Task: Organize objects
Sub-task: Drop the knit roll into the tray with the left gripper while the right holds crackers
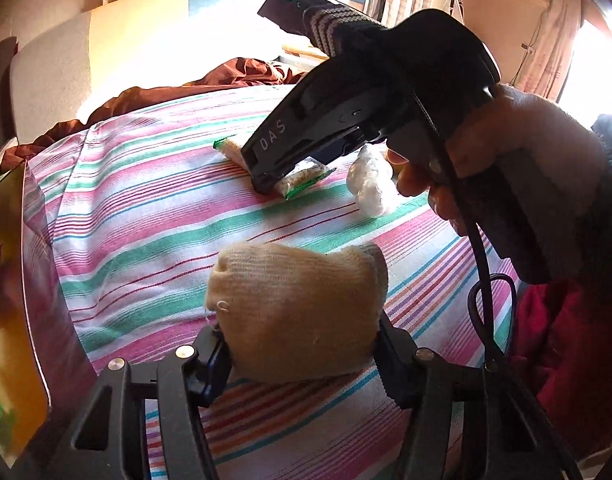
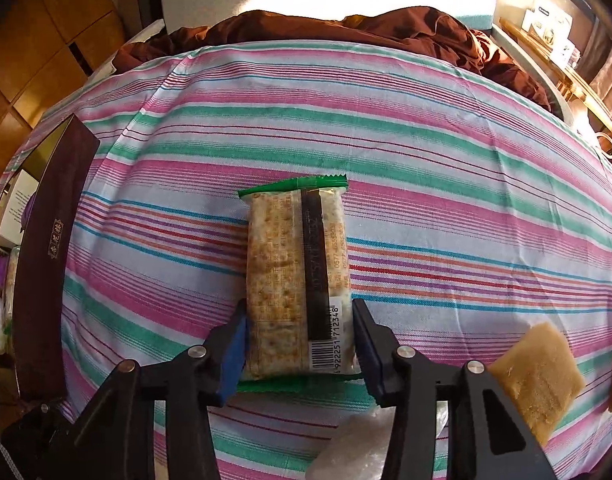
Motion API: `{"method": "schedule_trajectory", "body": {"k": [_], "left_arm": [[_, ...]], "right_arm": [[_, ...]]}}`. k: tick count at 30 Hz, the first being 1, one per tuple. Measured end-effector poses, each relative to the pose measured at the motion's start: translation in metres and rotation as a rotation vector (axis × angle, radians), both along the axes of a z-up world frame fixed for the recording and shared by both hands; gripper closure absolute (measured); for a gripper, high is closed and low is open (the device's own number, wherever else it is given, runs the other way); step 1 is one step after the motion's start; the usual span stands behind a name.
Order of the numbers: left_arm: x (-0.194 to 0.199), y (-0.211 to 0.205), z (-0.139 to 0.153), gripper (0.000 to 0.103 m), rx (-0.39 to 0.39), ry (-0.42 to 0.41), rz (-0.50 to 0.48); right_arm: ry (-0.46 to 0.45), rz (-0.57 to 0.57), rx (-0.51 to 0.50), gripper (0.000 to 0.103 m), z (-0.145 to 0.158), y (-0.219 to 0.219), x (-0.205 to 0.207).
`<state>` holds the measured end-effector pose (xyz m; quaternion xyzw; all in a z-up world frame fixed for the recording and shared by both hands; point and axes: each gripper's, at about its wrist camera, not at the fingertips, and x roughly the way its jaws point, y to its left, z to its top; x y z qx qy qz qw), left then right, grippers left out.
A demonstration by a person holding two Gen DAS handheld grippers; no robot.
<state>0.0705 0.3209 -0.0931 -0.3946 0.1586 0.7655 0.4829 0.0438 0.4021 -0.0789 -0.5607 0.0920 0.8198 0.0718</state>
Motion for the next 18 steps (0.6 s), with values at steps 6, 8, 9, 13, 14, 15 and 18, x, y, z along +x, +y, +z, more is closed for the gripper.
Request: {"method": "schedule_trajectory", "body": {"k": [6,8,9,13,14,15,18], "left_arm": [[0.007,-0.005,0.002,0.042,-0.026,0.019,0.001],[0.008,-0.006,0.003,0.042,-0.032,0.021,0.001],[0.009,-0.008,0.005,0.042,-0.034,0.015,0.002],[0.004,-0.027,0.031,0.042,0.033,0.006,0.034],[-0.001,-0.034,0.041,0.042,0.054,0.003,0.059],[-0.007,-0.042,0.050,0.042,0.076,0.004,0.085],[-0.034,-0.074,0.071,0.042,0.133,-0.003,0.199]], "right_arm": [[0.002,0.017,0.036,0.054,0.000,-0.007,0.000],[0.003,0.019,0.041,0.054,0.000,-0.009,-0.002],[0.003,0.019,0.042,0.054,0.000,-0.008,-0.002],[0.006,0.023,0.053,0.054,0.001,-0.011,0.006],[0.006,0.023,0.054,0.054,0.002,-0.012,0.006],[0.007,0.023,0.055,0.054,0.002,-0.012,0.007],[0.008,0.024,0.063,0.054,0.000,-0.012,0.006]]}}
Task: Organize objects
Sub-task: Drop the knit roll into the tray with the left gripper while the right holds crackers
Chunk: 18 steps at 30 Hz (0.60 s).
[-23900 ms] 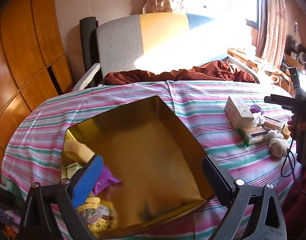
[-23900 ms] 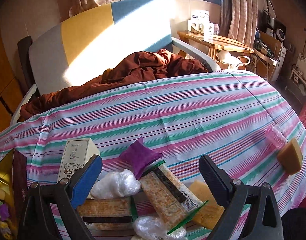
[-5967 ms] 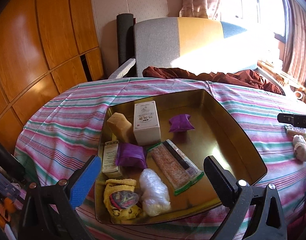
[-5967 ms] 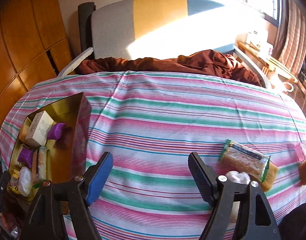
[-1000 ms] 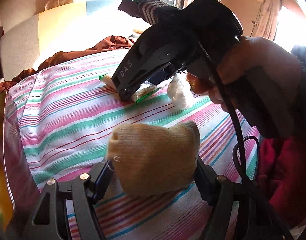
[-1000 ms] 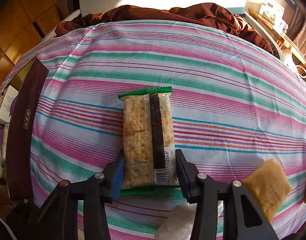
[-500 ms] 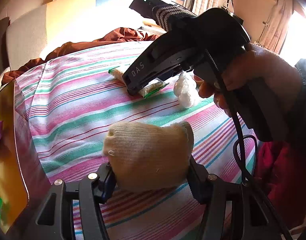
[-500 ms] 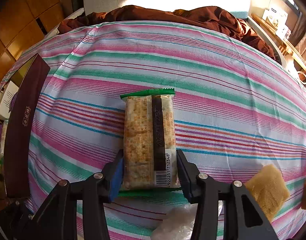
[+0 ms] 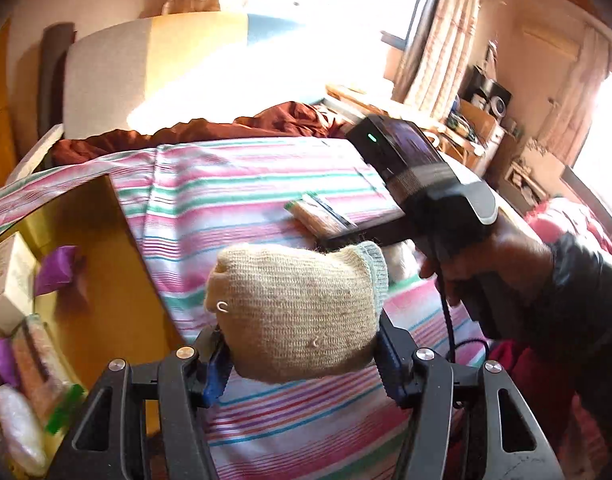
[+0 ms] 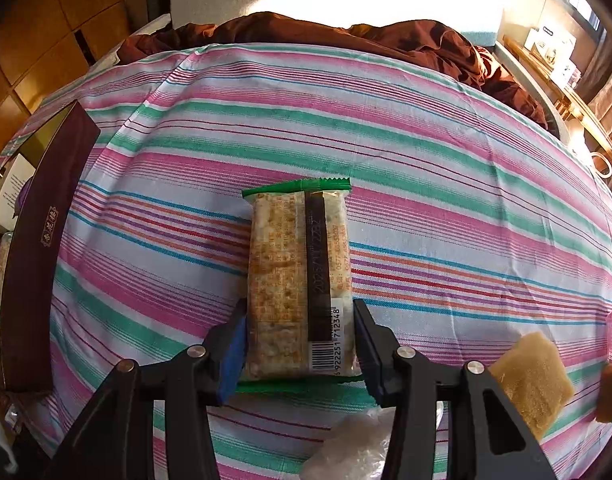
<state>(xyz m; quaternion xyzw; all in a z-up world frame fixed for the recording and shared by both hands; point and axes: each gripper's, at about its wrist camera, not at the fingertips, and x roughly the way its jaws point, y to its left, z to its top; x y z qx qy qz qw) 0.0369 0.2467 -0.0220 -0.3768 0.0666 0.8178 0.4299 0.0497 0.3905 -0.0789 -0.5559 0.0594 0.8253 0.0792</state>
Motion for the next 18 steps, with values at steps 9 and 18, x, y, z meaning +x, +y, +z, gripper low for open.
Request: {"method": "schedule_trajectory", "body": {"k": [9,18], "left_arm": [[-0.096,-0.085,-0.010,0.042,-0.045,-0.127,0.386],[-0.136,-0.102,-0.039,0.041,-0.091,-0.230,0.496]], "right_arm": [[0.001,0.004,0.021,0.054,0.003,-0.003,0.006],[0.001,0.007,0.028,0.054,0.000,-0.002,0.002]]}}
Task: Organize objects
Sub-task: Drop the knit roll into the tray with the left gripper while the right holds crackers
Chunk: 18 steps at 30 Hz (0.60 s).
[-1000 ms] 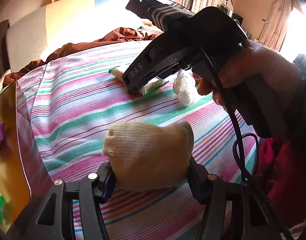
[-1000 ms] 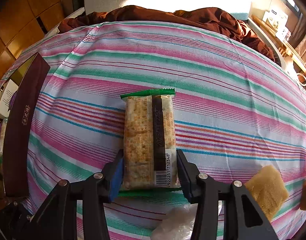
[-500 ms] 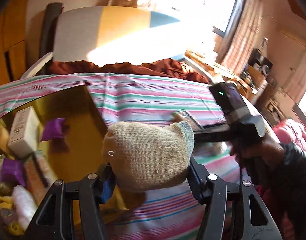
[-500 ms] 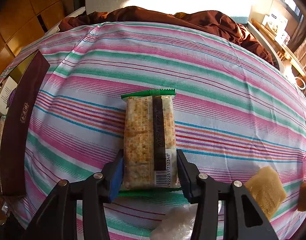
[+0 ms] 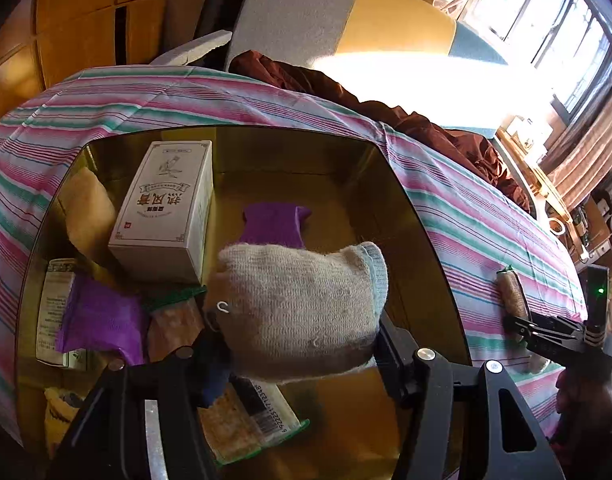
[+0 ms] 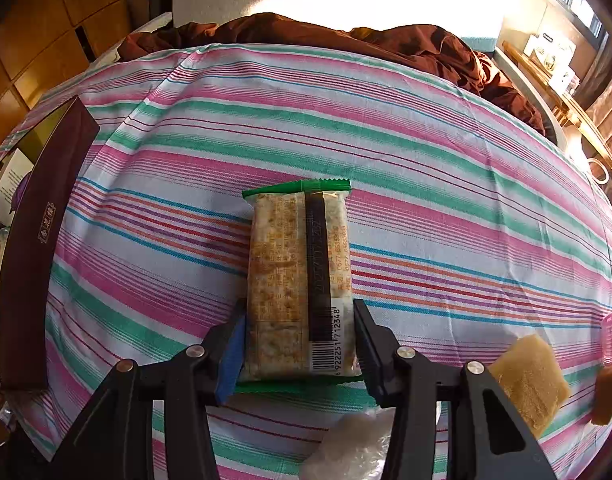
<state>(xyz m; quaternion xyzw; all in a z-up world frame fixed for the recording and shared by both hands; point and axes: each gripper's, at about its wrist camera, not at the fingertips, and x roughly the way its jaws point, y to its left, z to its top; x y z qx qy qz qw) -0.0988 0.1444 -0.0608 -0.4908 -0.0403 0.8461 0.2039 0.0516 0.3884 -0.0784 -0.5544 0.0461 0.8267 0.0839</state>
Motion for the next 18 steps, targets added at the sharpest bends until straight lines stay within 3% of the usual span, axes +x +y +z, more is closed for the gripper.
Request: {"method": "schedule_trajectory", "body": {"k": [8,10,18], "left_arm": [[-0.005,0.000,-0.003,0.031,-0.065,0.012,0.023],[0.000,-0.003,0.000,0.024,-0.072,0.042,0.028],[0.022,-0.019,0.027,0.024,-0.095,0.172,0.047]], "right_arm": [[0.001,0.000,0.003,0.053,-0.001,0.006,-0.003],[0.000,-0.002,0.008,0.051,-0.006,0.011,-0.009],[0.000,-0.002,0.013,0.051,-0.006,0.013,-0.012]]}}
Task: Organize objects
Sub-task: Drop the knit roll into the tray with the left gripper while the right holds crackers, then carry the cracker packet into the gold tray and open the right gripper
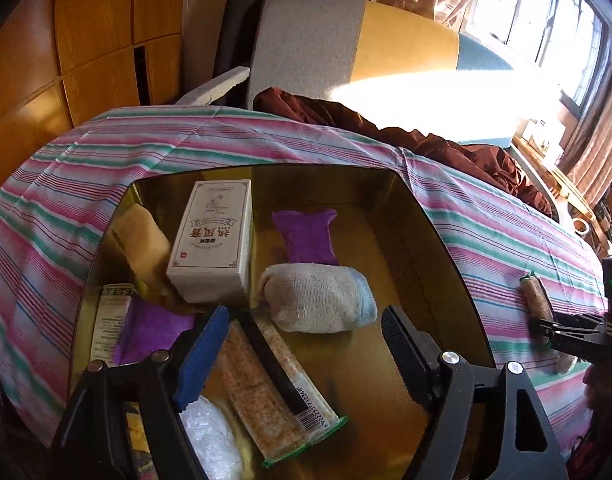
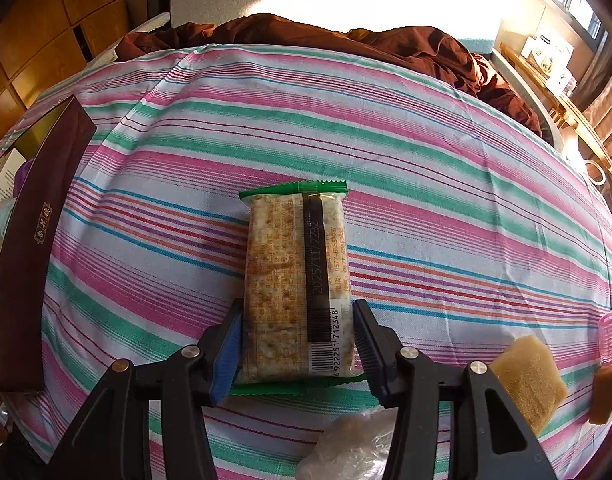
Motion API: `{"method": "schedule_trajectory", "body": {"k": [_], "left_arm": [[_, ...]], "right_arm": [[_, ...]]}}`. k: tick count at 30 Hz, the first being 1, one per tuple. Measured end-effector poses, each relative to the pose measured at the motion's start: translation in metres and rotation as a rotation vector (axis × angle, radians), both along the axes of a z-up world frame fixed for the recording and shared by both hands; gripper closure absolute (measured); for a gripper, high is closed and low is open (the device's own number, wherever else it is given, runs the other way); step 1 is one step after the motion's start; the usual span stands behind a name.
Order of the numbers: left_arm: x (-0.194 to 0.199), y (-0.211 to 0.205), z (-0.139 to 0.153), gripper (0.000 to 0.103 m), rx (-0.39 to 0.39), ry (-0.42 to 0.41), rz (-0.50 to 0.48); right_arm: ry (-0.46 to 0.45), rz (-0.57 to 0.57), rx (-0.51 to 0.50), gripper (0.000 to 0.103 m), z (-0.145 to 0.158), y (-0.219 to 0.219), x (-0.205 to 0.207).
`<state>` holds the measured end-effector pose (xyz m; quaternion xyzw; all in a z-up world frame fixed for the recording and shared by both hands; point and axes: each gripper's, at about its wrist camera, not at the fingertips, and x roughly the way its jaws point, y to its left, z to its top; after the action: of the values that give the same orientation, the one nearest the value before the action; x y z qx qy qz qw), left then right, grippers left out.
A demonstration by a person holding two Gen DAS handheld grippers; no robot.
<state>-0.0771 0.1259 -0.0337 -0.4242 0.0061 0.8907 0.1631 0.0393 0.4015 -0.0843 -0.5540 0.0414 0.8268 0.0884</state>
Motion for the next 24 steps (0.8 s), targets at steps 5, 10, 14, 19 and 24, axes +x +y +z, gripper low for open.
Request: {"method": "schedule_trajectory", "body": {"k": [5,10,14,19,24], "left_arm": [[0.019,-0.013,0.017,0.023,-0.021,0.084,0.005],[0.036,-0.024,0.027,0.022,-0.042,0.140,0.000],[0.044,-0.032,0.027,0.022,-0.046,0.145,0.000],[0.048,-0.038,0.023,0.022,-0.044,0.131,0.007],[0.050,-0.043,0.022,0.022,-0.036,0.126,0.010]], "right_arm": [[0.001,0.004,0.001,0.053,0.002,-0.003,0.002],[0.001,0.003,0.002,0.054,0.001,-0.002,0.000],[0.001,-0.005,0.003,0.054,0.001,-0.003,-0.001],[-0.004,-0.019,0.002,0.056,0.003,-0.008,-0.001],[-0.017,-0.048,-0.003,0.057,0.004,-0.017,-0.001]]}}
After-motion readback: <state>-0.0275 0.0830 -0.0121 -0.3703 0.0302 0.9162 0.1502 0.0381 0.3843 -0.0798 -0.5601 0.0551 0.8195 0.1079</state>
